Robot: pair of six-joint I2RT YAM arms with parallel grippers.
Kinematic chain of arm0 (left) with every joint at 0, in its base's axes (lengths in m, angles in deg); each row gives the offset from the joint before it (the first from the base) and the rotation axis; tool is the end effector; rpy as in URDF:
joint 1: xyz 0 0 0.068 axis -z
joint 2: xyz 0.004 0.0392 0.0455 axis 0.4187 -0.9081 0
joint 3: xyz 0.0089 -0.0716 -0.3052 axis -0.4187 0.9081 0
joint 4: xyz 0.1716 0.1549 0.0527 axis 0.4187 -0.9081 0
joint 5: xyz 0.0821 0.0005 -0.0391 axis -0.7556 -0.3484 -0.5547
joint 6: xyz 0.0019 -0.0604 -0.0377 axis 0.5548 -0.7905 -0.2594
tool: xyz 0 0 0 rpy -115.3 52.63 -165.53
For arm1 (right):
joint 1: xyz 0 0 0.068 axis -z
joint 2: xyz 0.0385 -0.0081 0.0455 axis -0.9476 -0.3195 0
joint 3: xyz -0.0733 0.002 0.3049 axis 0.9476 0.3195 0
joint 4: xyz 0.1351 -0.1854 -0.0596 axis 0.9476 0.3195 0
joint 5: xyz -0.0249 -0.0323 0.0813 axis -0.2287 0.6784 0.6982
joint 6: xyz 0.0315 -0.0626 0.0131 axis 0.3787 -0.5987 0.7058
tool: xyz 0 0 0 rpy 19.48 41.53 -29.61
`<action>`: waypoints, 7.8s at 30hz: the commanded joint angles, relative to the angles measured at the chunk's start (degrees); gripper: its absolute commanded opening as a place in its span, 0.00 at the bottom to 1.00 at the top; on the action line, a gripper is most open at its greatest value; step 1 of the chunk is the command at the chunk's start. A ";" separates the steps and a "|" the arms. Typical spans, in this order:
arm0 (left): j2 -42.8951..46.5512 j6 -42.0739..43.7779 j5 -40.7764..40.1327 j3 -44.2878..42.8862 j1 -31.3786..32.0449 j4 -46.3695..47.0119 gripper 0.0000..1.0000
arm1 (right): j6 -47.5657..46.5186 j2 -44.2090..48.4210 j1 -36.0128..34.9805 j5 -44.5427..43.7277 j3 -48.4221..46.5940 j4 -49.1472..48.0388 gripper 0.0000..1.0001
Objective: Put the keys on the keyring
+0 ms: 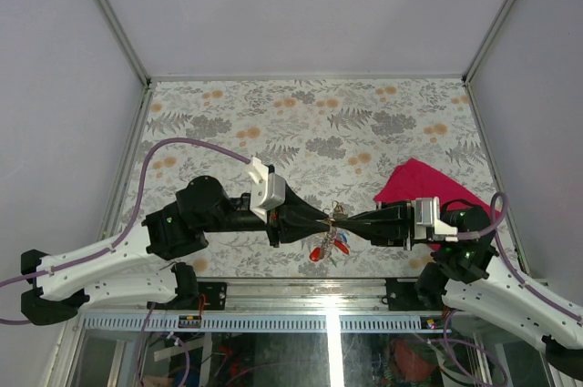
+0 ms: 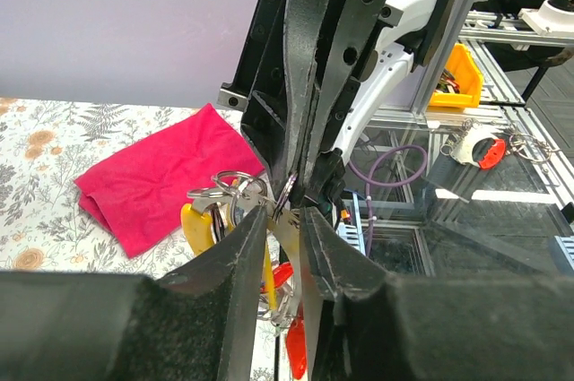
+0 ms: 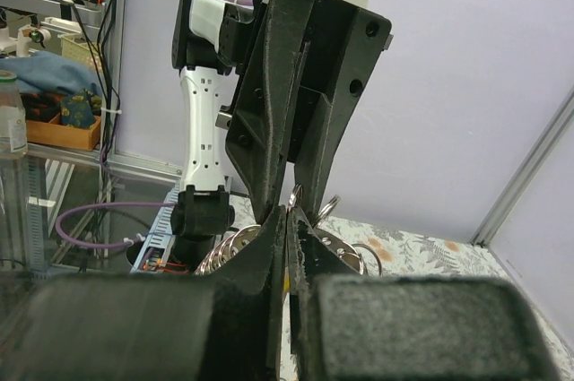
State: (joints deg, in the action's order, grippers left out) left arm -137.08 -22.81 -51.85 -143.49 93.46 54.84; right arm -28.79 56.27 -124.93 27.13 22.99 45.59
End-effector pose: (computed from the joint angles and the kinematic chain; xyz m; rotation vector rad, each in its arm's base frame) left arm 0.0433 -0.1659 0.4400 1.1279 1.1686 -1.2405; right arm 0.0128 0.0763 0.3986 -1.0064 0.6367 1.1698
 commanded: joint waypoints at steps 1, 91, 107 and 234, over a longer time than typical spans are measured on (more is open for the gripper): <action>-0.16 0.63 0.73 -1.51 0.29 3.35 0.21 | 0.74 -0.09 0.02 0.37 -2.87 -5.51 0.00; -23.36 19.43 -12.47 -43.07 1.01 -62.92 0.00 | -3.31 -12.00 -0.02 -0.25 -3.29 4.34 0.31; -23.53 19.89 -11.67 -42.73 1.15 -62.87 0.00 | -1.89 -13.16 0.02 1.44 -4.41 3.02 0.18; -9.15 9.78 -2.25 -25.96 1.23 -34.49 0.00 | 2.25 -3.68 0.02 -3.19 -7.62 8.15 0.20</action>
State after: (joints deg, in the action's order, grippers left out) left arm -144.95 -16.05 -54.65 -164.69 94.46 25.95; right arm -21.64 52.21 -124.84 24.40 18.91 47.53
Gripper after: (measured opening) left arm 0.010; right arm 0.199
